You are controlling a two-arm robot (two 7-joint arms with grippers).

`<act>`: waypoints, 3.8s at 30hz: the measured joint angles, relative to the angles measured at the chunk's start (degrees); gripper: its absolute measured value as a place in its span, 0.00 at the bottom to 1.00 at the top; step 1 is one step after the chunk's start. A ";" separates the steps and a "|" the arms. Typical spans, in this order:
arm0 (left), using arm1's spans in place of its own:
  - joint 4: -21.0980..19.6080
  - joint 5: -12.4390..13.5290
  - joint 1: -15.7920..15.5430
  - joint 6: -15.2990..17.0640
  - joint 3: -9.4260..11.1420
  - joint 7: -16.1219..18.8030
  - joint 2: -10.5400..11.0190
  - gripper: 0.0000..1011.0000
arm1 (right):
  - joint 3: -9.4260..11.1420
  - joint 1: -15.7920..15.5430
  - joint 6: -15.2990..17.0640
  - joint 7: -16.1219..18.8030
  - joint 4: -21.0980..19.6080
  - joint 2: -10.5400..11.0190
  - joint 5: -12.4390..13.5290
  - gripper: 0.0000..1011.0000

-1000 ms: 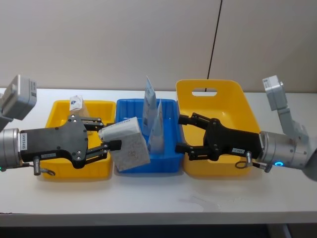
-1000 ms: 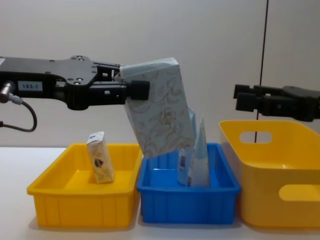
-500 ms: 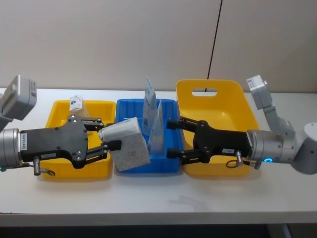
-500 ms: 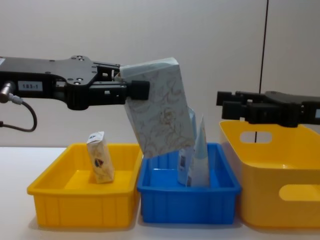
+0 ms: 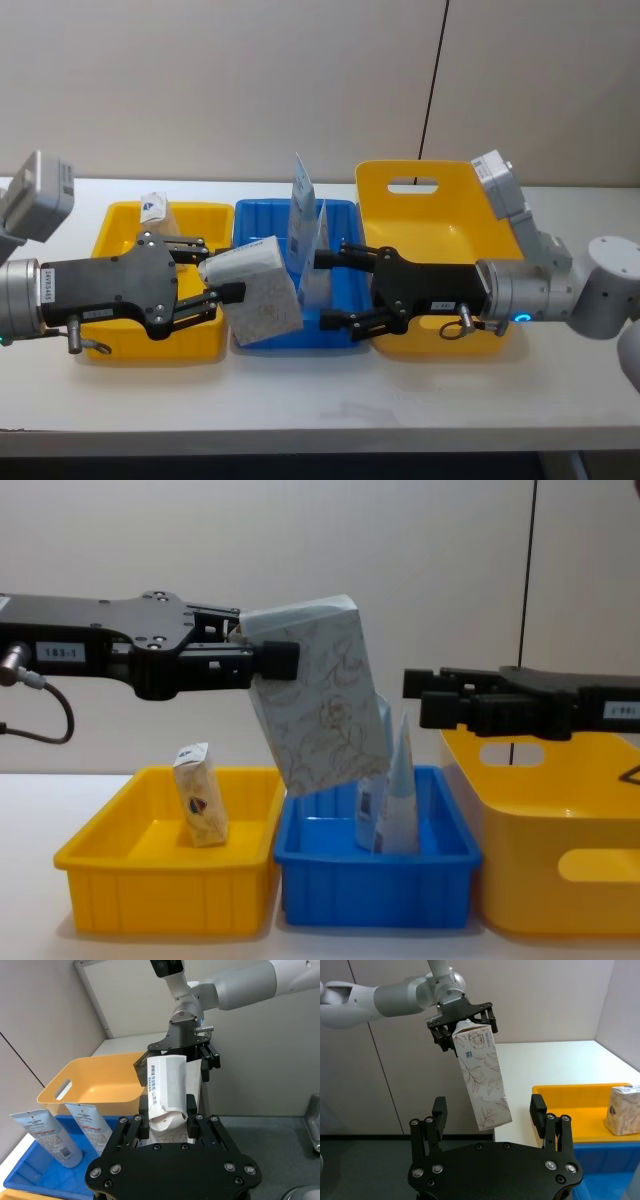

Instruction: Bimanual collaborative sorting of washing and personal care products

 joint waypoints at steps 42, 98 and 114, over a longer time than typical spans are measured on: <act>0.00 0.00 0.00 0.00 0.00 0.00 0.00 0.36 | -5.80 6.56 -3.91 2.65 9.65 -6.54 -1.79 0.75; 0.00 0.00 0.00 0.00 0.00 0.00 0.00 0.99 | -4.19 0.60 -3.00 -4.67 -2.40 1.19 1.97 0.34; 0.00 0.00 0.00 0.00 0.00 0.00 0.00 0.99 | 0.08 -5.75 -2.94 -15.05 -10.55 8.10 3.10 0.34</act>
